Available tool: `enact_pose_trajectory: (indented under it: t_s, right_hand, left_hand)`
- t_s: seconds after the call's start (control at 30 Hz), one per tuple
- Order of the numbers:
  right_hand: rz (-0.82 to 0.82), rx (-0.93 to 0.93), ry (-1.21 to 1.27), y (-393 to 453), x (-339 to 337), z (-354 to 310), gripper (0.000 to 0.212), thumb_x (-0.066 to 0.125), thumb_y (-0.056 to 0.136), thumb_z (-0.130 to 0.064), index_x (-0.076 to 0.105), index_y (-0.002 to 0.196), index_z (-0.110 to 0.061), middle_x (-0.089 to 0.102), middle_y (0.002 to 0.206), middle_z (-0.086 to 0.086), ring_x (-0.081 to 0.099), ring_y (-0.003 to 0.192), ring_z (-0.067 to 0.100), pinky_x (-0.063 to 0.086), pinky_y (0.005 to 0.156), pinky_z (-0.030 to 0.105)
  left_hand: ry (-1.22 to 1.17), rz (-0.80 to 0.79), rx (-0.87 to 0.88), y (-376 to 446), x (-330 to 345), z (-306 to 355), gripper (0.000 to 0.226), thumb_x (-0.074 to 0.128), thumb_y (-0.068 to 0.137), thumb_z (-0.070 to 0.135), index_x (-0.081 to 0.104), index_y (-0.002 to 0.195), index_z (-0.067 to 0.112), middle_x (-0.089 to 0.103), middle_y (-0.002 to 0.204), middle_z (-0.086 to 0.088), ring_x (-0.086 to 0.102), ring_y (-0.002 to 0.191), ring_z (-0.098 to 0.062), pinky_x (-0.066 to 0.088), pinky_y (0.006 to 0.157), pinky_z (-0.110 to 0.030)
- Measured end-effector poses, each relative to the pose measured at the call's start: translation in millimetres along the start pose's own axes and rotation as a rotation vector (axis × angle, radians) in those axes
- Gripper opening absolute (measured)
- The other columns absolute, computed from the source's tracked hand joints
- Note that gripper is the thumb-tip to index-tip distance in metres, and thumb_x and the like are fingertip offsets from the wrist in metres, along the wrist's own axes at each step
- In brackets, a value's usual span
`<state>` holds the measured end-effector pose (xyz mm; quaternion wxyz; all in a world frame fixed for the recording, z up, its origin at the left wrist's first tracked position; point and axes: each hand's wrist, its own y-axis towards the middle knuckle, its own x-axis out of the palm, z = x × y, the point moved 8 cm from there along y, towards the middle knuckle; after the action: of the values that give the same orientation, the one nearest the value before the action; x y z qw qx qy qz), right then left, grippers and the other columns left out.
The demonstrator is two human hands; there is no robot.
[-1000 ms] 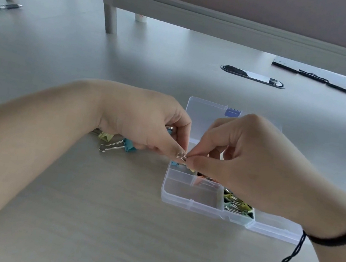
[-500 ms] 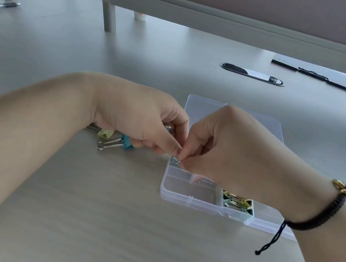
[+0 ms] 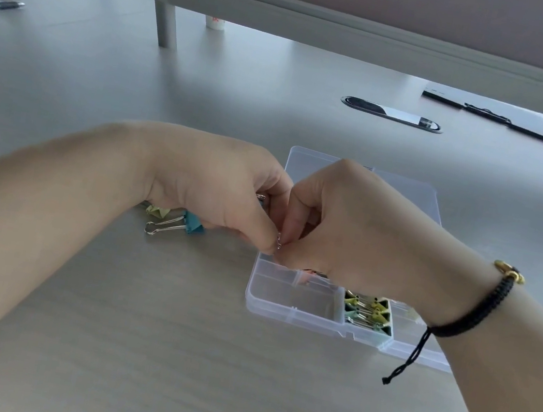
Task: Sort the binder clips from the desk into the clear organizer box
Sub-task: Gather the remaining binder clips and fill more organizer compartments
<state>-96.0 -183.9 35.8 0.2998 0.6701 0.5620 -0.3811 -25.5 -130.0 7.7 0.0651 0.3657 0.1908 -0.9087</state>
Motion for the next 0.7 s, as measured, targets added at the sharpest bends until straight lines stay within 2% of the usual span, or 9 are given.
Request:
enact_pose_trajectory:
  t_s: [0.07,0.17,0.3,0.4,0.53,0.63,0.7]
  right_hand:
    - [-0.03,-0.032,0.036,-2,-1,0,0.01,0.081,0.072,-0.013,0.074,0.067,-0.018,0.061,0.048,-0.011,0.049,0.038,-0.002,0.033,0.039,0.006]
    - [-0.012,-0.056,0.084,-3,-11,3,0.008,0.082,0.072,-0.02,0.076,0.07,-0.025,0.072,0.064,-0.008,0.057,0.049,0.001,0.044,0.05,0.013]
    - [0.221,-0.076,0.117,-6,-33,10,0.009,0.077,0.077,-0.021,0.074,0.071,-0.027,0.071,0.066,-0.002,0.052,0.047,0.003,0.044,0.05,0.02]
    - [0.346,-0.096,0.189,-9,-41,13,0.006,0.077,0.081,-0.027,0.074,0.077,-0.027,0.069,0.064,-0.002,0.049,0.045,0.003,0.042,0.049,0.021]
    - [0.364,-0.206,0.253,-14,-37,2,0.004,0.074,0.086,-0.03,0.075,0.089,-0.029,0.067,0.067,-0.001,0.05,0.052,0.009,0.043,0.053,0.026]
    - [0.357,-0.265,0.178,-17,-32,-8,0.011,0.072,0.087,-0.022,0.076,0.091,-0.032,0.065,0.067,-0.001,0.05,0.054,0.011,0.039,0.052,0.015]
    - [0.337,-0.274,0.141,-17,-28,-10,0.014,0.071,0.086,-0.02,0.077,0.091,-0.032,0.066,0.068,-0.004,0.051,0.054,0.007,0.038,0.053,0.011]
  left_hand:
    - [0.014,0.01,-0.004,1,0,-1,0.023,0.071,0.062,0.026,0.069,0.082,0.015,0.063,0.078,-0.012,0.05,0.068,-0.019,0.037,0.064,-0.038]
    - [0.041,0.038,-0.021,1,-3,-2,0.019,0.074,0.064,0.028,0.07,0.081,0.02,0.062,0.071,-0.001,0.05,0.062,-0.015,0.037,0.06,-0.035]
    - [0.054,0.077,-0.055,0,-9,-5,0.015,0.081,0.073,0.024,0.07,0.083,0.022,0.065,0.078,-0.012,0.045,0.048,-0.011,0.035,0.05,-0.027]
    - [-0.09,0.092,-0.061,-2,-15,-4,0.024,0.083,0.072,0.017,0.067,0.09,0.018,0.057,0.069,-0.008,0.038,0.039,-0.012,0.028,0.047,-0.026]
    - [-0.317,0.063,0.118,-5,-12,15,0.022,0.062,0.078,-0.003,0.056,0.092,0.012,0.037,0.066,-0.012,0.028,0.044,-0.012,0.022,0.041,-0.02]
    - [-0.36,-0.013,0.205,-6,-4,22,0.026,0.05,0.077,-0.016,0.051,0.083,0.01,0.036,0.06,-0.001,0.028,0.049,-0.011,0.019,0.044,-0.021]
    - [-0.366,-0.055,0.208,-6,0,21,0.027,0.049,0.074,-0.014,0.047,0.076,0.013,0.034,0.06,0.002,0.025,0.05,-0.012,0.019,0.044,-0.02]
